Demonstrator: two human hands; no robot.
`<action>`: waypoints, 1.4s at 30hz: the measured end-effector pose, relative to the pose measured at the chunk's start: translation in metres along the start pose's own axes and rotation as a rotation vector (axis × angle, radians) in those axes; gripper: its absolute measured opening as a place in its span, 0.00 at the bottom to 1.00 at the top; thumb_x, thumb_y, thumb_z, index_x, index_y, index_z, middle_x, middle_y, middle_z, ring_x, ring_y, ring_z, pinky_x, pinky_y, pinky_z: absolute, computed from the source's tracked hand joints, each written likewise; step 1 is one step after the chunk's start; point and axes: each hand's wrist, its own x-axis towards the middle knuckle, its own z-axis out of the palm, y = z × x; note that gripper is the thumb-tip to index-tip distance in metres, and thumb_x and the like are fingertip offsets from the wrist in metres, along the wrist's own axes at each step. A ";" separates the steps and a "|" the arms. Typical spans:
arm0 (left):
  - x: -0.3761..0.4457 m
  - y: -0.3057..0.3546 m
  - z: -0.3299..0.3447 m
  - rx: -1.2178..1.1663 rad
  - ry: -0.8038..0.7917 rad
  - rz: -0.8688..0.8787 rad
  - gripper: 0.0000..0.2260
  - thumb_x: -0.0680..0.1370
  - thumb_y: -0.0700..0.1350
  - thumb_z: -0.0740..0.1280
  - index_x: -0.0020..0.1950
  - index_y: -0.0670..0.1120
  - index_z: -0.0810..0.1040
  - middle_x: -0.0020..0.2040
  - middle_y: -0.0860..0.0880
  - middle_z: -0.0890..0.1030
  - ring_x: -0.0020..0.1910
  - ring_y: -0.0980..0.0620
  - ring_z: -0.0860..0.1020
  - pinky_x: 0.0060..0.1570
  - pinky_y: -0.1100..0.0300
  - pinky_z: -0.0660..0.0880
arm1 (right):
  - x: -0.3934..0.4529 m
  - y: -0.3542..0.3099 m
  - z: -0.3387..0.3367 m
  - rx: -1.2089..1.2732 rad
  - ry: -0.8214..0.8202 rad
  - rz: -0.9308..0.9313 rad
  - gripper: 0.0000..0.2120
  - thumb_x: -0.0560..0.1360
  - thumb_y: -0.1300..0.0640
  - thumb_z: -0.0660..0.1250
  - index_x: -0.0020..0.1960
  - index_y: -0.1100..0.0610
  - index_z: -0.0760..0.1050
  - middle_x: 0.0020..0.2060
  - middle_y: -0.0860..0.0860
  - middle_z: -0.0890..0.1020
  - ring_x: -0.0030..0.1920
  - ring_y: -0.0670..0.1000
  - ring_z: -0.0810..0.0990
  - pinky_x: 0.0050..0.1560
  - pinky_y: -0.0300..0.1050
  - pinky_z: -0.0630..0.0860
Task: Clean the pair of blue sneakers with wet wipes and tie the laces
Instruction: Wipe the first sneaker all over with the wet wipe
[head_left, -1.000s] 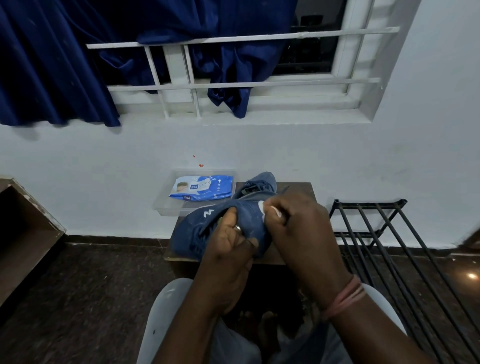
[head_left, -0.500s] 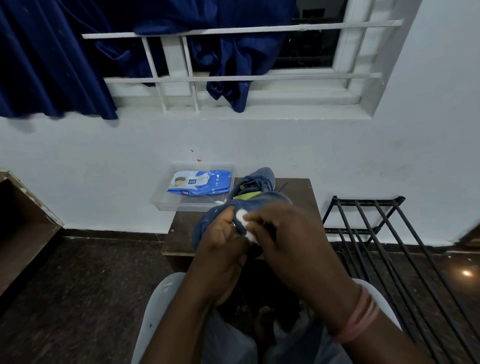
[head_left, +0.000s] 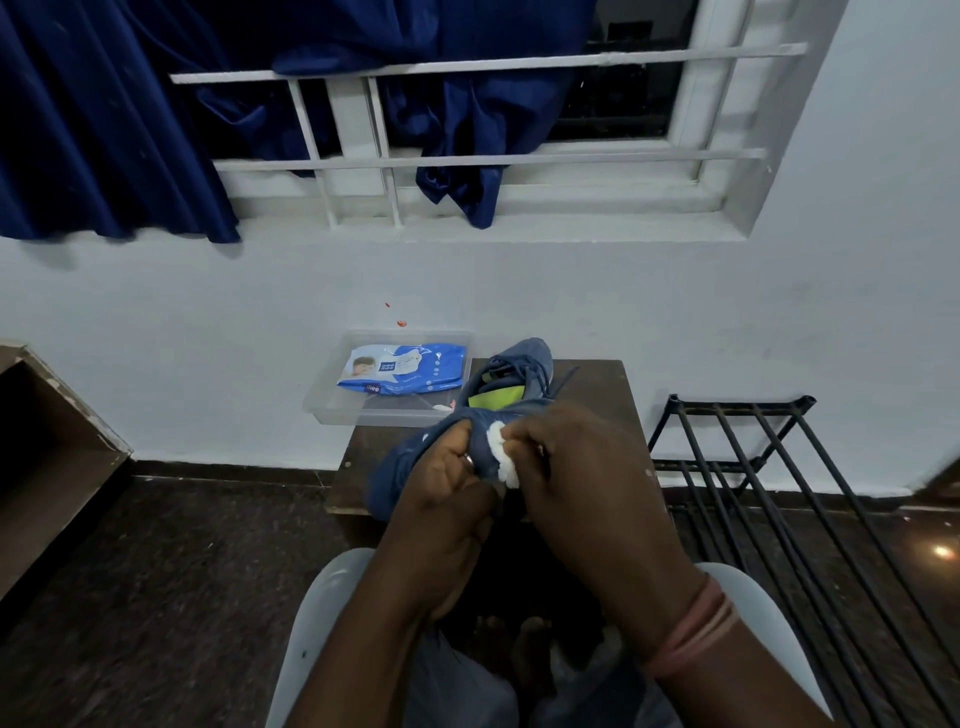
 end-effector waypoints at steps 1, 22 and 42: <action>0.000 -0.001 0.000 0.054 0.013 -0.010 0.23 0.75 0.29 0.62 0.70 0.40 0.75 0.59 0.41 0.84 0.55 0.45 0.84 0.52 0.56 0.81 | 0.005 -0.002 0.001 -0.007 0.033 -0.017 0.04 0.74 0.62 0.70 0.41 0.56 0.83 0.37 0.51 0.82 0.38 0.51 0.80 0.42 0.39 0.65; 0.000 0.005 -0.020 0.046 0.018 -0.011 0.26 0.72 0.33 0.66 0.71 0.42 0.75 0.60 0.34 0.82 0.59 0.37 0.79 0.61 0.42 0.77 | -0.012 -0.004 0.009 -0.035 -0.019 -0.027 0.07 0.78 0.51 0.65 0.45 0.49 0.80 0.40 0.47 0.80 0.41 0.48 0.75 0.44 0.43 0.70; -0.001 -0.002 -0.013 0.054 0.031 -0.130 0.32 0.70 0.32 0.64 0.76 0.43 0.69 0.66 0.40 0.81 0.65 0.41 0.80 0.60 0.49 0.77 | -0.006 0.022 -0.001 0.356 0.282 0.353 0.05 0.76 0.59 0.70 0.44 0.50 0.83 0.41 0.44 0.83 0.43 0.43 0.81 0.47 0.42 0.77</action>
